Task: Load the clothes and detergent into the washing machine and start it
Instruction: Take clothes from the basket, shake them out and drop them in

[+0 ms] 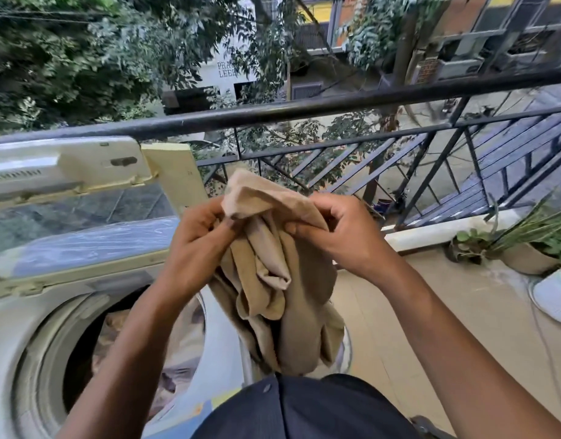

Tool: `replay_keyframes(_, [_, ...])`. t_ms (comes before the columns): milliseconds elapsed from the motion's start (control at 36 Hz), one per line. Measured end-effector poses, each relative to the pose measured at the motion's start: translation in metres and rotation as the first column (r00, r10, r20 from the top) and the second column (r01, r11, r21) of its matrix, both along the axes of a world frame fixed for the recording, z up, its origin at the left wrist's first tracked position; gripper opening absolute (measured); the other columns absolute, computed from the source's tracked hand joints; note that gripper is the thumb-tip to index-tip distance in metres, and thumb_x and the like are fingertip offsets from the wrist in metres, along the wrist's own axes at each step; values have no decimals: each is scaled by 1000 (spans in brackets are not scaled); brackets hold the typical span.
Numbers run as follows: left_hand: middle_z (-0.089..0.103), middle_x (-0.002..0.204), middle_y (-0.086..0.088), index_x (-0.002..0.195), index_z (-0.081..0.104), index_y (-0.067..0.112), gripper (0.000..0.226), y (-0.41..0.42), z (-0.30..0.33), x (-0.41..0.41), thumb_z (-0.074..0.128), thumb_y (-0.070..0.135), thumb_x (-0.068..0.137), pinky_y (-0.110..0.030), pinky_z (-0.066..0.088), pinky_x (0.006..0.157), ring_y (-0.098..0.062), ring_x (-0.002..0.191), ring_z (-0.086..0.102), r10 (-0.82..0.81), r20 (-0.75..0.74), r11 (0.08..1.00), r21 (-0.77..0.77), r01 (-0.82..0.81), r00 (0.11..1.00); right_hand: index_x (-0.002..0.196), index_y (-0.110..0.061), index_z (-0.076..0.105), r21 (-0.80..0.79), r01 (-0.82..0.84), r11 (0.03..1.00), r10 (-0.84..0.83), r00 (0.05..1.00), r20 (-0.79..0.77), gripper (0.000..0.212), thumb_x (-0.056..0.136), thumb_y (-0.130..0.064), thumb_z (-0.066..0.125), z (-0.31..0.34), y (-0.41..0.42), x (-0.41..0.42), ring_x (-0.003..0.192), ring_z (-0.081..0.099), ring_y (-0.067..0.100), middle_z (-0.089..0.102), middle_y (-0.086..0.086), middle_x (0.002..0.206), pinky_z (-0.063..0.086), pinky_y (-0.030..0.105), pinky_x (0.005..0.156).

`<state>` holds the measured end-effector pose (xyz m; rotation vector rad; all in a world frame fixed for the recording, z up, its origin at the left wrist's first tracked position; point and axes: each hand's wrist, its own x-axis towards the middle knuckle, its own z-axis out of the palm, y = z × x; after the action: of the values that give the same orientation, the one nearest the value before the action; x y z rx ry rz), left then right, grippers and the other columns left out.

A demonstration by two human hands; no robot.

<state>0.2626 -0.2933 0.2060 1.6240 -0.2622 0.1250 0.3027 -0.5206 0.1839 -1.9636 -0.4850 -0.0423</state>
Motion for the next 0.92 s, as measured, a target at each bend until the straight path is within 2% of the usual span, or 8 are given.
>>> replay_keyframes(111, [76,85,15,89,81,34,43,13,5,0,55,3,102,-19,55,69,-2,79,68,34,22,999,30,-35,999,70,-26,62,-54,52,997,-52,999,7,23,88,-34,74,-22,-9,-6,61,48,12,55,-5,65,40,37,58])
replay_keyframes(222, [75,81,16,87,81,39,40,15,7,-2,51,17,102,-20,53,66,-2,76,65,109,45,994,8,-110,993,79,-21,63,-64,151,986,-156,984,-91,19,95,-29,67,-37,-17,-6,69,56,8,64,-5,73,48,36,64])
replay_keyframes(361, [75,88,15,96,81,37,38,17,-3,-1,50,18,107,-20,50,69,-4,81,62,226,49,974,-27,-225,973,88,-16,59,302,309,902,-195,915,-354,19,105,-12,51,-35,-19,-11,67,56,10,63,-3,72,42,28,59])
replay_keyframes(444, [74,83,17,94,81,39,41,17,-5,-1,48,19,108,-18,50,67,-2,76,61,308,34,949,-76,-305,951,92,-14,56,321,299,898,-202,931,-304,16,102,-27,56,-35,-23,-11,67,47,23,54,16,74,37,37,62])
replay_keyframes(556, [69,73,14,82,76,32,41,18,-5,0,49,17,110,-20,47,59,-6,67,57,413,32,905,-123,-406,910,99,-27,52,-73,147,986,-154,983,-100,54,74,-66,80,-37,-31,-14,57,51,24,60,9,67,41,37,56])
replay_keyframes(639, [68,70,16,77,75,35,44,18,-4,1,51,18,109,-20,47,59,-5,65,56,474,47,874,-143,-464,879,114,-39,48,-597,98,796,-148,988,-35,81,56,-90,72,-42,-31,-19,80,64,21,69,-6,86,49,35,70])
replay_keyframes(861, [66,80,-2,85,74,24,28,32,-9,-1,55,25,106,-28,49,65,-17,75,57,544,-16,815,-227,-533,839,98,-43,62,-778,-82,622,-291,899,-327,18,82,-38,66,-126,-45,-21,98,68,31,72,-3,101,48,32,67])
replay_keyframes(917, [65,79,-5,85,73,21,29,35,-9,-4,54,23,107,-28,49,63,-19,74,56,542,-25,818,-211,-535,840,104,-42,63,-749,-66,659,-344,859,-378,24,86,-26,60,-145,-57,-24,102,66,31,69,-2,108,47,33,71])
